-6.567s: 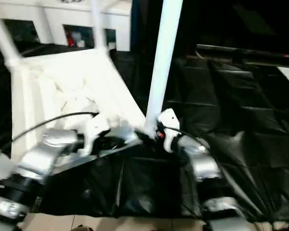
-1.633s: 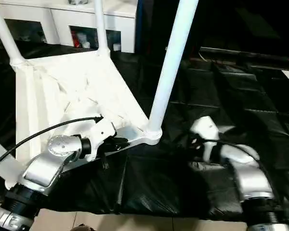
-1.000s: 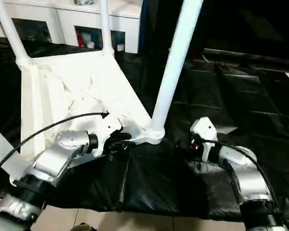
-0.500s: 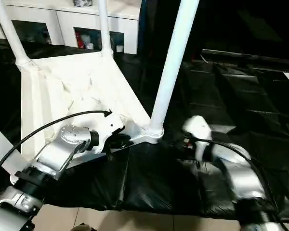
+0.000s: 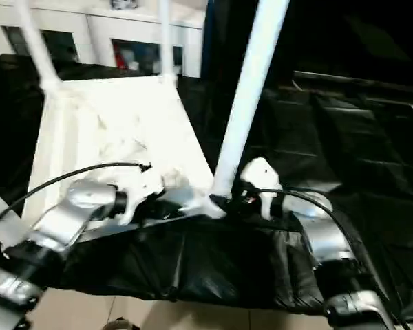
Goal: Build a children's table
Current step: Rotate leg to tighten
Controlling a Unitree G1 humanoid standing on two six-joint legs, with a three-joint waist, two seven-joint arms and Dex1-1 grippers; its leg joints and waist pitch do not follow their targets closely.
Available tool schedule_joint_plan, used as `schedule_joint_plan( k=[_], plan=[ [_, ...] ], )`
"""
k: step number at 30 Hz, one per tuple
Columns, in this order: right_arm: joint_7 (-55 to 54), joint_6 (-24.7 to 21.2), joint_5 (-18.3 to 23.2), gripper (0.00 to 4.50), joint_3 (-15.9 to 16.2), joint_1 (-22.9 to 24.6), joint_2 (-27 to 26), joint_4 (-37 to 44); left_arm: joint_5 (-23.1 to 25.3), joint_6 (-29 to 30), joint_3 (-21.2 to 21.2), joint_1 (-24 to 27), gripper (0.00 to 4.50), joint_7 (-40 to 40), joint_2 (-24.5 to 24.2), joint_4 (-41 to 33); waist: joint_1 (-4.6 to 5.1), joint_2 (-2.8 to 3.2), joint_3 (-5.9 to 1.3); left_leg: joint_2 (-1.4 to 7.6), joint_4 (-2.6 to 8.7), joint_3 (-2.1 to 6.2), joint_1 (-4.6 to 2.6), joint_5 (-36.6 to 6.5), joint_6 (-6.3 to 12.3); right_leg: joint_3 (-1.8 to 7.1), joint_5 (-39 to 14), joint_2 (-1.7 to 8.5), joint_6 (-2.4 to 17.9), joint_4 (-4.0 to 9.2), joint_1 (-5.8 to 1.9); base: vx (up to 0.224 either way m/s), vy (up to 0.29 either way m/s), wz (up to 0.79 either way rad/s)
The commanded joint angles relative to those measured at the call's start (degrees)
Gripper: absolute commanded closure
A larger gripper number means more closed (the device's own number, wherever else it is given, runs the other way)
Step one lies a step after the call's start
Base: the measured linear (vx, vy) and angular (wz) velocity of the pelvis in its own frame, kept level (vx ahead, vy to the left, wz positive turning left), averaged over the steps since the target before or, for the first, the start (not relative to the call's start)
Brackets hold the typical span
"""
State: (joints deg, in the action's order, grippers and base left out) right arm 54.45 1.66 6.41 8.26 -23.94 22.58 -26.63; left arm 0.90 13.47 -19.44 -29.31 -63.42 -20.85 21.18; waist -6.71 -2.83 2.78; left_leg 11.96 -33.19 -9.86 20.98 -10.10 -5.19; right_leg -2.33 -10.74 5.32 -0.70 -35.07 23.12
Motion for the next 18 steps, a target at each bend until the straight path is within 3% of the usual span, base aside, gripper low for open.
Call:
schedule_joint_plan(
  k=[1, 4, 5, 7, 18],
  plan=[
    [1.5, 2.0, -1.7, 0.74, 1.0, -1.0, 0.7, -2.0, -0.8, -2.3, -1.8, 1.3, 4.45, -2.8, -0.3, 1.1, 0.10, 0.10, -3.55, 0.81, 3.79, -0.34, -0.57, -11.6, 2.23, 1.39, -6.8, 2.00, 13.1, 3.48, -2.78, 0.000, 0.000, 0.00],
    [3.8, 2.0, -0.9, 0.74, 1.5, -1.4, 0.4, -3.1, -1.0, -3.2, -1.6, 1.4, 4.45, -3.6, -0.9, 1.4, 0.08, -0.05, -3.49, 0.84, 3.79, -0.43, -0.67, -12.2, 2.22, 1.50, -8.4, 2.05, 12.8, 3.62, -2.66, 0.000, 0.000, 0.00],
    [4.6, 2.3, -0.7, 1.02, 1.7, -1.7, 0.2, -3.7, -1.3, -3.5, -1.5, 1.4, 4.50, -4.4, -1.3, 1.5, 0.02, 0.01, -3.49, 0.87, 3.78, -0.42, -0.64, -12.1, 2.19, 1.51, -8.2, 2.07, 12.9, 3.57, -2.64, 0.000, 0.000, 0.00],
    [5.9, 2.1, 0.0, 1.09, 1.9, -2.6, -0.6, -4.9, -1.3, -4.4, -1.4, 1.3, 4.50, -5.6, -2.0, 1.9, 0.06, -0.13, -3.53, 0.82, 3.80, -0.38, -0.49, -11.8, 2.30, 1.48, -8.2, 2.09, 12.9, 3.48, -2.74, 0.000, 0.000, 0.00],
    [11.5, 0.9, 2.8, 1.84, 2.0, -5.3, -3.4, -9.6, -2.0, -6.5, -1.5, 1.3, 4.50, -9.8, -4.4, 2.3, -0.04, 0.28, -3.64, 0.91, 3.83, -0.35, -0.57, -11.5, 2.11, 1.39, -5.9, 2.08, 14.3, 3.08, -2.69, 0.000, 0.000, 0.00]
  ],
)
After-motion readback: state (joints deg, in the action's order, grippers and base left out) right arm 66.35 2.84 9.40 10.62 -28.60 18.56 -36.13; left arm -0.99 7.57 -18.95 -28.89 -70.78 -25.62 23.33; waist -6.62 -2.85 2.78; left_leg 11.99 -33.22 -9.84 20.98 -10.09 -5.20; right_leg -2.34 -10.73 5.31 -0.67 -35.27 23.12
